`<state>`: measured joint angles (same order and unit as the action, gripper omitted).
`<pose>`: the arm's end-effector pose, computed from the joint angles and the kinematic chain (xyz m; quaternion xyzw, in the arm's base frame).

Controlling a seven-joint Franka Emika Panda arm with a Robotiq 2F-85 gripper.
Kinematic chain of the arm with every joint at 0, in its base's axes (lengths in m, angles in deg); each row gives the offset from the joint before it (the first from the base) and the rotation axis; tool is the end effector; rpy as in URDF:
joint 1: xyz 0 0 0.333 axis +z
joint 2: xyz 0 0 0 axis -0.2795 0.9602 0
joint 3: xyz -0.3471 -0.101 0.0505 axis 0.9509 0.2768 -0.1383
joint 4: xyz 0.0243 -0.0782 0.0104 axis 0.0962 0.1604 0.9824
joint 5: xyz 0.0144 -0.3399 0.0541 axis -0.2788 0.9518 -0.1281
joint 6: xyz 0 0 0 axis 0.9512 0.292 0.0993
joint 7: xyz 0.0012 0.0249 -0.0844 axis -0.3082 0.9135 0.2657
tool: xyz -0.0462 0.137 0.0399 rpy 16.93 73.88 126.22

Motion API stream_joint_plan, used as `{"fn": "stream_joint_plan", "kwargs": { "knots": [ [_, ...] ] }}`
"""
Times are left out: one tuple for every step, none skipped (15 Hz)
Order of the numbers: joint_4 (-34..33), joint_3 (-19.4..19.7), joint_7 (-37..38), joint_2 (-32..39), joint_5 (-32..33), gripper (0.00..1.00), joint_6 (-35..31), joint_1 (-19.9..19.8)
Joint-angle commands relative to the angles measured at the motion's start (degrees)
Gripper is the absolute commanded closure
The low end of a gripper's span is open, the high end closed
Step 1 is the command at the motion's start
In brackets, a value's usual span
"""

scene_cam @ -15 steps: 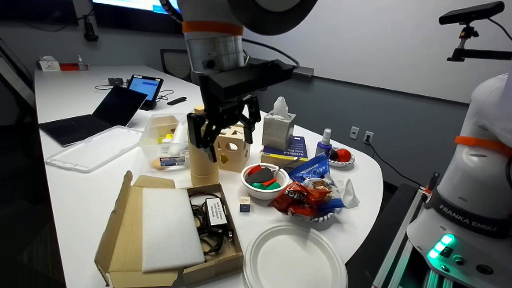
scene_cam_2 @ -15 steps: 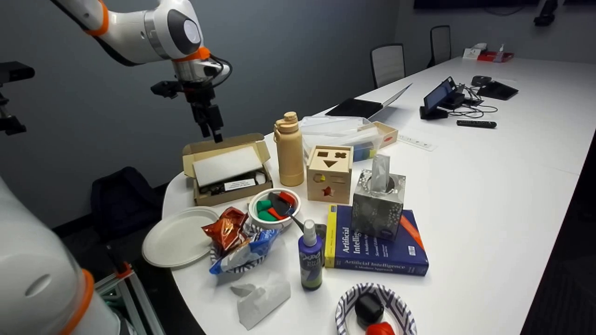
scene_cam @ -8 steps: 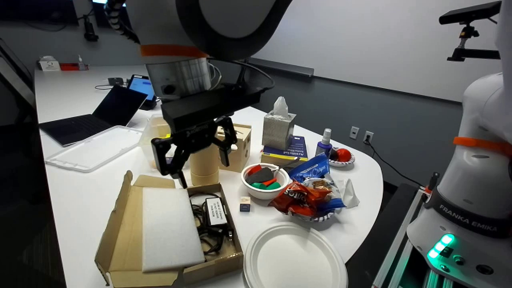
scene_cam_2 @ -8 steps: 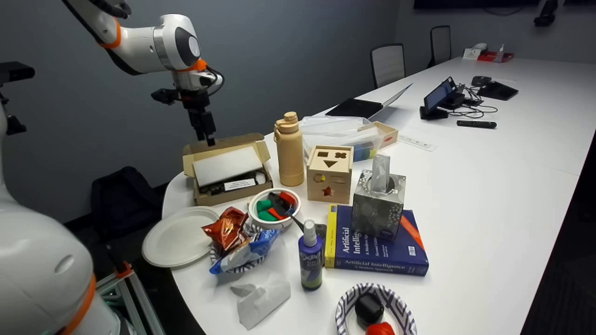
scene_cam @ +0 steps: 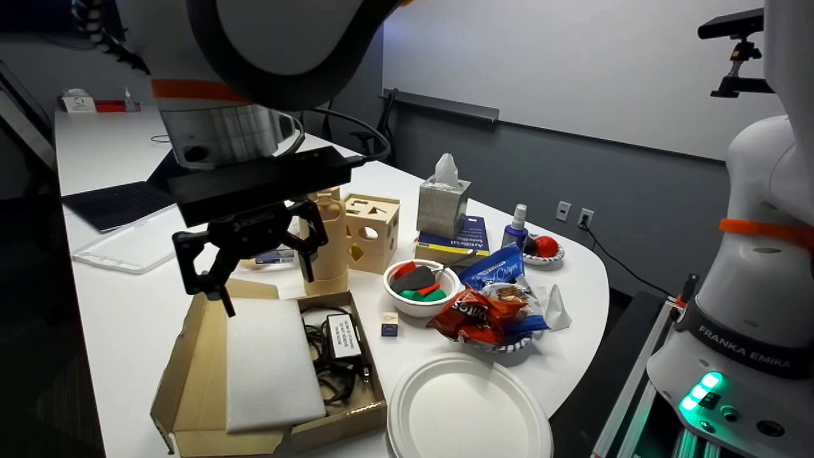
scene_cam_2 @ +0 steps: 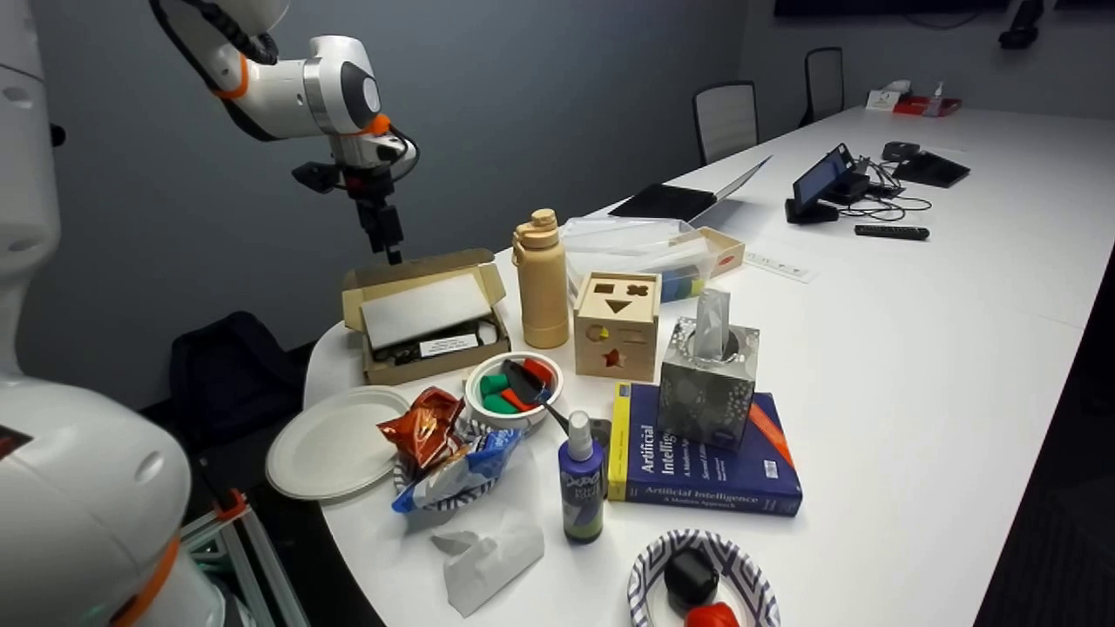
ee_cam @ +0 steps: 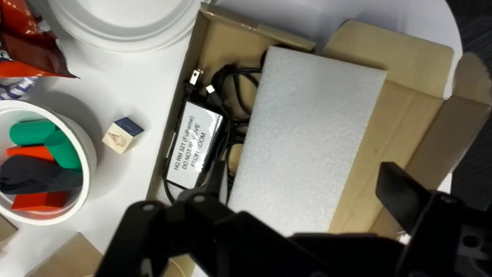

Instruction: Close the cardboard box

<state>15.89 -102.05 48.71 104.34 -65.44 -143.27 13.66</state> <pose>0.4169 0.4333 0.3542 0.9978 -0.0454 -0.0139 0.0472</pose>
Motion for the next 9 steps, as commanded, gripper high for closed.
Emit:
{"fn": "stream_joint_plan", "kwargs": {
  "knots": [
    [-8.34, 2.1, 1.95, 6.49, 0.47, 0.0, 0.43, 3.53],
    [-9.88, 2.58, 1.84, 7.71, 0.05, 0.0, 0.47, 4.23],
    [-11.22, 3.21, 1.85, 8.94, -0.14, 0.0, 0.35, 4.94],
    [-12.68, 3.69, 1.83, 10.04, -0.88, 0.0, 0.41, 5.44],
    [-13.93, 4.2, 1.85, 10.99, -1.49, 0.0, 0.43, 5.87],
    [-15.14, 4.71, 1.95, 11.82, -2.0, 0.0, 0.47, 6.26],
    [-16.32, 5.19, 2.08, 12.62, -2.53, 0.0, 0.6, 6.6],
    [-17.5, 5.6, 2.16, 13.41, -3.16, 0.0, 0.74, 6.77],
    [-18.53, 5.95, 2.16, 14.14, -3.79, 0.0, 0.9, 6.91]
  ]
}}
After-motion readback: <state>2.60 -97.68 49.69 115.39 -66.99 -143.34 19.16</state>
